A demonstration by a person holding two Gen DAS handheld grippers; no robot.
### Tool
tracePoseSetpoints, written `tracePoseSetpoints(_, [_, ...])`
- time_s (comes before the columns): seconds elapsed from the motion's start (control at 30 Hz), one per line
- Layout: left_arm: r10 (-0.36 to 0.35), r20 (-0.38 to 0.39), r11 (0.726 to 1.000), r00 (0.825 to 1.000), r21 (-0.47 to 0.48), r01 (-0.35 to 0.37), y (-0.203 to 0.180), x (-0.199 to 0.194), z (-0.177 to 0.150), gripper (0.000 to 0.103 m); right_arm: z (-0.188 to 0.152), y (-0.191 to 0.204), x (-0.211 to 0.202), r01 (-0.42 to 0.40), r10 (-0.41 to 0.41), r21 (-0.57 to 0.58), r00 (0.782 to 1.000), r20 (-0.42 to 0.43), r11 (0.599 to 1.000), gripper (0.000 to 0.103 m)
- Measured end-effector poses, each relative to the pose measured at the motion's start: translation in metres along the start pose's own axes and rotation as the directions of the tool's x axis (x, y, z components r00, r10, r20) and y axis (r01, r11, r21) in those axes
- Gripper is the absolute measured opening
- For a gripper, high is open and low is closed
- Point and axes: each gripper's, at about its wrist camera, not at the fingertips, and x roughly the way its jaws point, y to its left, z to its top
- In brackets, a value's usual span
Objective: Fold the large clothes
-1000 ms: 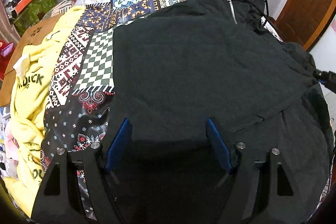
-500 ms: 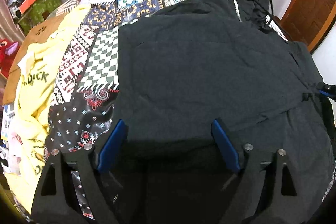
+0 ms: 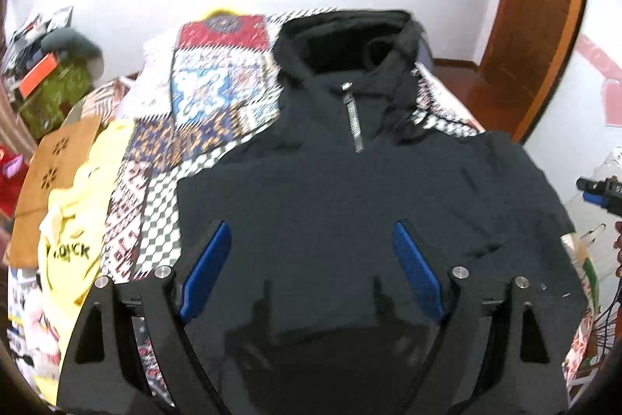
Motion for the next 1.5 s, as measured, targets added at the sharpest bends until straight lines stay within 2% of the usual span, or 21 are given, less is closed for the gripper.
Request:
tracePoseSetpoints(0.13, [-0.042, 0.002, 0.999, 0.999, 0.013, 0.042, -0.020, 0.006, 0.004, 0.085, -0.004, -0.048, 0.004, 0.017, -0.011, 0.121, 0.999, -0.047, 0.992, 0.063])
tracePoseSetpoints(0.27, [-0.073, -0.044, 0.997, 0.996, 0.017, 0.074, -0.036, 0.024, -0.003, 0.085, -0.017, -0.083, 0.015, 0.007, 0.019, 0.241, 0.994, -0.105, 0.970, 0.063])
tracePoseSetpoints(0.53, [-0.081, -0.116, 0.997, 0.990, 0.006, 0.082, -0.040, 0.044, -0.020, 0.085, -0.029, -0.110, 0.043, -0.019, 0.088, 0.424, 0.986, -0.144, 0.906, 0.063])
tracePoseSetpoints(0.63, [-0.073, -0.127, 0.997, 0.989, -0.004, 0.073, -0.034, 0.046, -0.023, 0.085, -0.021, -0.116, 0.055, -0.029, 0.100, 0.464, 0.987, -0.129, 0.885, 0.068])
tracePoseSetpoints(0.9, [-0.057, -0.140, 0.998, 0.989, -0.036, 0.053, -0.020, 0.046, -0.030, 0.085, 0.006, -0.121, 0.081, 0.061, 0.000, 0.502, 0.993, -0.120, 0.863, 0.068])
tracePoseSetpoints(0.93, [-0.056, -0.140, 0.998, 0.989, -0.035, 0.052, -0.020, 0.045, -0.030, 0.085, 0.008, -0.120, 0.081, 0.073, -0.019, 0.506, 0.993, -0.112, 0.859, 0.065])
tracePoseSetpoints(1.0, [-0.046, -0.137, 0.999, 0.990, -0.030, 0.042, -0.018, 0.043, -0.033, 0.085, 0.010, -0.116, 0.077, 0.110, -0.071, 0.498, 0.993, -0.096, 0.860, 0.056])
tracePoseSetpoints(1.07, [-0.039, -0.132, 0.999, 0.991, -0.025, 0.036, -0.017, 0.041, -0.034, 0.085, 0.013, -0.110, 0.070, 0.148, -0.123, 0.468, 0.989, -0.084, 0.871, 0.033])
tracePoseSetpoints(1.1, [-0.039, -0.130, 0.999, 0.991, -0.025, 0.036, -0.016, 0.040, -0.035, 0.085, 0.015, -0.107, 0.065, 0.162, -0.144, 0.449, 0.987, -0.073, 0.879, 0.028])
tracePoseSetpoints(1.13, [-0.039, -0.129, 0.999, 0.991, -0.025, 0.036, -0.015, 0.039, -0.035, 0.085, 0.017, -0.102, 0.059, 0.175, -0.168, 0.426, 0.984, -0.055, 0.887, 0.018])
tracePoseSetpoints(1.2, [-0.037, -0.125, 0.999, 0.991, -0.027, 0.034, -0.013, 0.038, -0.035, 0.085, 0.022, -0.091, 0.044, 0.172, -0.183, 0.379, 0.983, -0.007, 0.909, 0.010])
tracePoseSetpoints(1.33, [-0.038, -0.116, 0.999, 0.992, -0.037, 0.034, -0.009, 0.034, -0.036, 0.085, 0.037, -0.051, 0.008, 0.143, -0.177, 0.249, 0.977, 0.117, 0.958, 0.008])
tracePoseSetpoints(1.5, [-0.044, -0.104, 0.998, 0.994, -0.048, 0.040, -0.005, 0.027, -0.038, 0.085, 0.054, 0.021, -0.031, 0.063, -0.074, 0.051, 0.966, 0.246, 0.997, 0.008])
